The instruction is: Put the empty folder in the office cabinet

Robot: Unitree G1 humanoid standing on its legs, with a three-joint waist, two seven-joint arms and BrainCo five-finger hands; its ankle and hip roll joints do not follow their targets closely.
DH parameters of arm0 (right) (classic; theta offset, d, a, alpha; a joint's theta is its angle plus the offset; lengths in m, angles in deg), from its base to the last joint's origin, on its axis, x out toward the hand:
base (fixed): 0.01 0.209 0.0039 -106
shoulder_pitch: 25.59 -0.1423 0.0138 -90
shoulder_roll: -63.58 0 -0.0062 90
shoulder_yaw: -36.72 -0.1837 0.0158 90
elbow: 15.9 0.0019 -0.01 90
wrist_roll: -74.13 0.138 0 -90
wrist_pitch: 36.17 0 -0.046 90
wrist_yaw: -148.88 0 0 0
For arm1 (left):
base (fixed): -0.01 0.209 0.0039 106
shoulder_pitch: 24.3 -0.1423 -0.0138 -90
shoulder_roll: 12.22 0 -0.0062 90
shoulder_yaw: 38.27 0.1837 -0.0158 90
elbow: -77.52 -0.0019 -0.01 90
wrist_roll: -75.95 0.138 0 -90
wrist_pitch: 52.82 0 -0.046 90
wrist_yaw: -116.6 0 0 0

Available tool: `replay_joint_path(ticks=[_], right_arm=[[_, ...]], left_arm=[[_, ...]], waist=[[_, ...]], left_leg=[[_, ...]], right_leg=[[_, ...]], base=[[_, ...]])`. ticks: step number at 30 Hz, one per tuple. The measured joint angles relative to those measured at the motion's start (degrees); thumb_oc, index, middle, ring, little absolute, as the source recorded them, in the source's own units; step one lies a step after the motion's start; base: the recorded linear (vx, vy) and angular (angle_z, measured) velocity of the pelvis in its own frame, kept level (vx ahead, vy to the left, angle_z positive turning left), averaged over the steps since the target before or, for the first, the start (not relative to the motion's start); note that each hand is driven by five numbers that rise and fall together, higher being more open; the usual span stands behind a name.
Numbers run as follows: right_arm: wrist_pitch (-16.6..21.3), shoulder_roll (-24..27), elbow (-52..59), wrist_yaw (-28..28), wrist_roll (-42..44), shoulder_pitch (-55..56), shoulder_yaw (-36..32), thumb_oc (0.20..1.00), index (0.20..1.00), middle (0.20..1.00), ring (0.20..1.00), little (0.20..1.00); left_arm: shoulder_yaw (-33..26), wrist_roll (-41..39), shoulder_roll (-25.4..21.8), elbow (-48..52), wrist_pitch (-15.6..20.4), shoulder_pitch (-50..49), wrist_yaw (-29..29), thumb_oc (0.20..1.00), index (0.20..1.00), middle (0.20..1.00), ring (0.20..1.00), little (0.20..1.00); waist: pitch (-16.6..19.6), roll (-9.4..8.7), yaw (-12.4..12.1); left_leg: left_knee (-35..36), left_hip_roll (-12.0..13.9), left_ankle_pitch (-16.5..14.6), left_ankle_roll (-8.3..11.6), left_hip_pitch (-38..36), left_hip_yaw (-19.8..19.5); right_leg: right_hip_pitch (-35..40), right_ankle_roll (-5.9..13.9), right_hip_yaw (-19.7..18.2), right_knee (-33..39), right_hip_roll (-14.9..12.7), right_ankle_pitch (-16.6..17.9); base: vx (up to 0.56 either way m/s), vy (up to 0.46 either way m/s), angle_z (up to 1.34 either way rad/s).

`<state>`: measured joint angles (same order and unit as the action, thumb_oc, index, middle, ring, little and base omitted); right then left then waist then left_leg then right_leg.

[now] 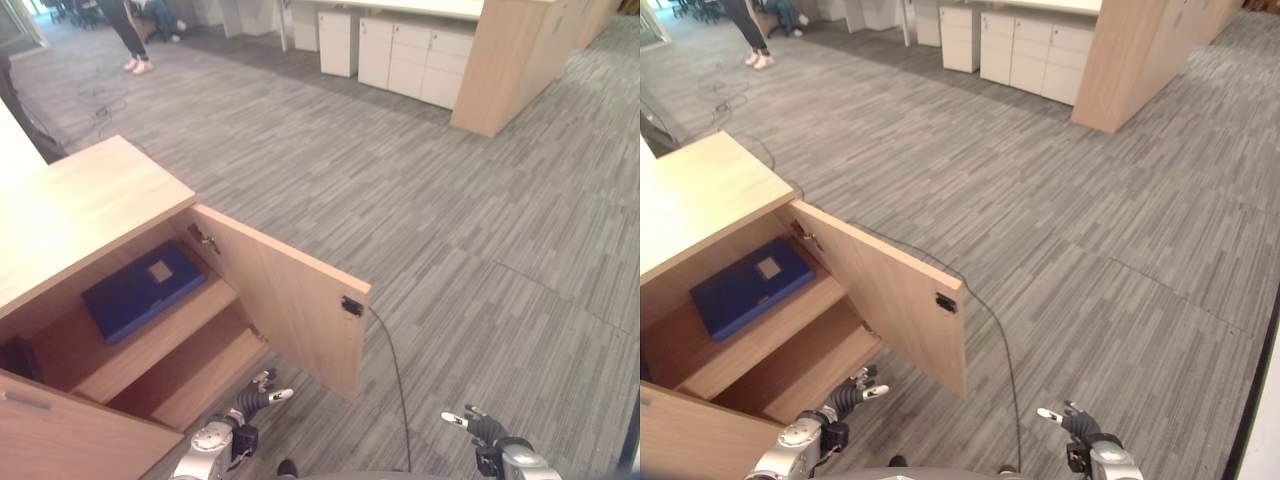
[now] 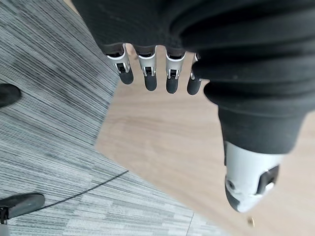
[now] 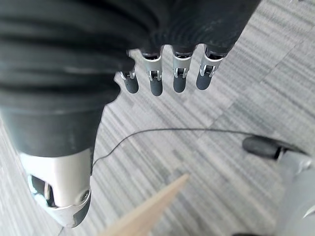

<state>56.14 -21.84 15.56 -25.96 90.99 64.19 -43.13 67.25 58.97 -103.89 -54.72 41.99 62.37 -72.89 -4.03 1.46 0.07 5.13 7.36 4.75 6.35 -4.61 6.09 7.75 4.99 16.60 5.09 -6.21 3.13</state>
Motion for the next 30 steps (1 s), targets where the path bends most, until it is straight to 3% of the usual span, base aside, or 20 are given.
replay_joint_path(ticks=[5,11,20,30], right_arm=[[0.1,-1.1,2.9,0.4,-0.1,-2.3,1.6,1.0,1.0,1.0,1.0,1.0],[-0.5,-0.1,2.9,0.3,-0.1,-6.4,3.7,1.0,1.0,1.0,1.0,1.0],[0.0,-0.6,2.1,-1.9,4.6,-26.0,3.3,1.0,1.0,1.0,1.0,1.0],[-0.4,-3.5,0.1,-3.5,6.9,-29.1,4.0,1.0,1.0,1.0,1.0,1.0]], left_arm=[[-2.1,0.1,-1.3,0.1,0.0,-1.0,0.2,1.0,1.0,1.0,1.0,1.0],[-1.9,0.1,-1.5,0.3,0.0,-1.7,0.0,1.0,1.0,1.0,1.0,1.0],[-0.8,0.0,-5.5,4.2,-0.1,-4.1,-1.1,1.0,1.0,1.0,1.0,1.0],[0.2,-0.1,-5.7,4.2,-0.2,-3.5,-1.2,1.0,1.0,1.0,1.0,1.0]], waist=[[0.9,-0.6,-1.7],[2.6,-0.75,-4.3],[3.9,-4.16,-10.2],[1.6,-4.28,-10.7]], left_leg=[[0.5,-1.2,-0.8,-1.06,-0.6,-0.5],[0.6,-1.1,-1.3,-0.88,0.2,-2.2],[0.0,-2.2,-0.4,-1.05,1.4,-5.2],[0.1,-3.2,-0.4,-1.39,1.7,-6.0]], right_leg=[[0.9,0.81,0.3,0.3,-1.2,-0.1],[1.4,1.25,1.9,0.3,-1.0,-0.7],[1.7,1.32,5.0,0.0,-1.8,-0.9],[1.8,1.79,5.4,0.0,-2.7,-0.9]], base=[[0.01,0.049,0.05],[-0.01,0.035,0.13],[-0.02,0.046,0.19],[-0.01,0.063,0.04]])
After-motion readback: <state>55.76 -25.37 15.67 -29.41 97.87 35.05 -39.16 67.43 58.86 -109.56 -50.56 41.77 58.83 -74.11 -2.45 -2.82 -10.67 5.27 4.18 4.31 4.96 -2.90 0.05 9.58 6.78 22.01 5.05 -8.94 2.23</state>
